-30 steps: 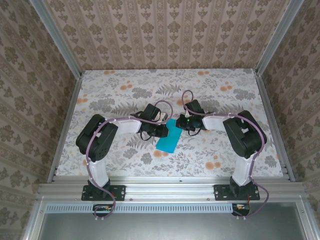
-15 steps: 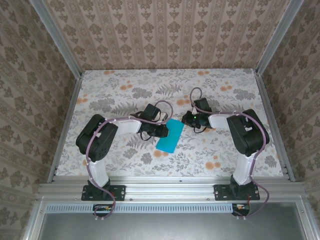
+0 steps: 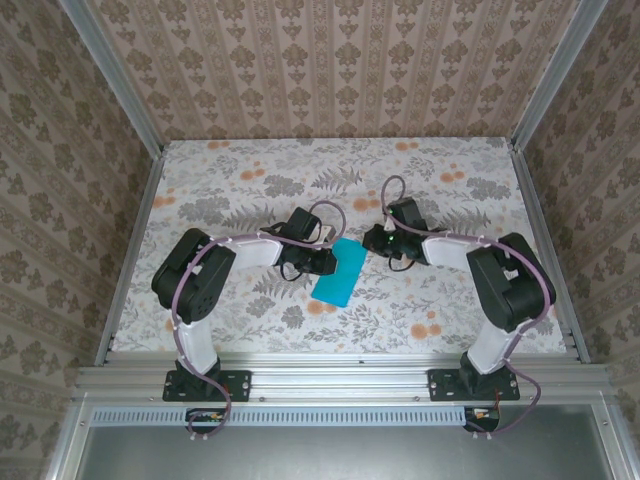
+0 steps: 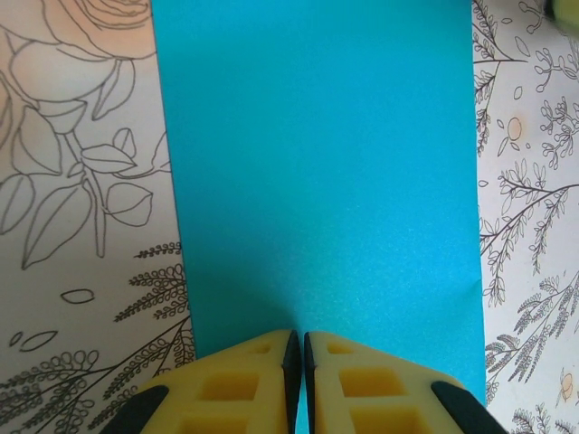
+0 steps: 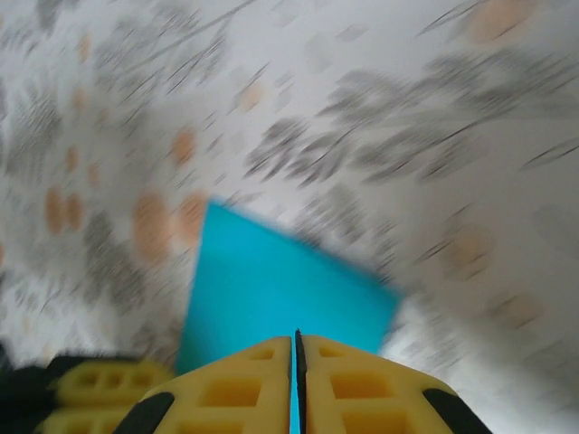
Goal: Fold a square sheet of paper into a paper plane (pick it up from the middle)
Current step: Fold the square sheet of paper in half at the center of the table.
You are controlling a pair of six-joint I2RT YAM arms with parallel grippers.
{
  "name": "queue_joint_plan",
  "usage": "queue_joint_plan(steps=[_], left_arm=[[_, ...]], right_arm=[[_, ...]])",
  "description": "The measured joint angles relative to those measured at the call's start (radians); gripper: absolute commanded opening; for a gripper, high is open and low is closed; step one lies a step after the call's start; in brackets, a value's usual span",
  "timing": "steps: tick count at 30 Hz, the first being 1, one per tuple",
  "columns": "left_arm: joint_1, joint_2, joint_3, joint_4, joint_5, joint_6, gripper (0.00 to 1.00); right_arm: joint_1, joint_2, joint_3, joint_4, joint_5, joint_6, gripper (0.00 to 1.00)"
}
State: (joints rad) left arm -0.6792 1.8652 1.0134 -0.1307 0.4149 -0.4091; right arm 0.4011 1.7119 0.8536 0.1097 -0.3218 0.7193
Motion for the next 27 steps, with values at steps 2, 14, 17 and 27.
queue_joint_plan(steps=[2, 14, 17, 27], left_arm=[[0.000, 0.000, 0.000, 0.000, 0.000, 0.000, 0.15], [0.000, 0.000, 0.002, -0.001, 0.001, 0.000, 0.15], [0.000, 0.000, 0.002, -0.001, 0.001, 0.000, 0.15], [0.000, 0.000, 0.002, -0.009, 0.009, 0.001, 0.15]], right_arm=[[0.051, -0.026, -0.029, 0.014, -0.001, 0.025, 0.13], [0.181, 0.018, -0.083, 0.022, -0.008, 0.097, 0.13], [0.189, 0.018, -0.085, 0.019, -0.007, 0.095, 0.13], [0.219, -0.018, -0.139, 0.023, -0.007, 0.092, 0.13]])
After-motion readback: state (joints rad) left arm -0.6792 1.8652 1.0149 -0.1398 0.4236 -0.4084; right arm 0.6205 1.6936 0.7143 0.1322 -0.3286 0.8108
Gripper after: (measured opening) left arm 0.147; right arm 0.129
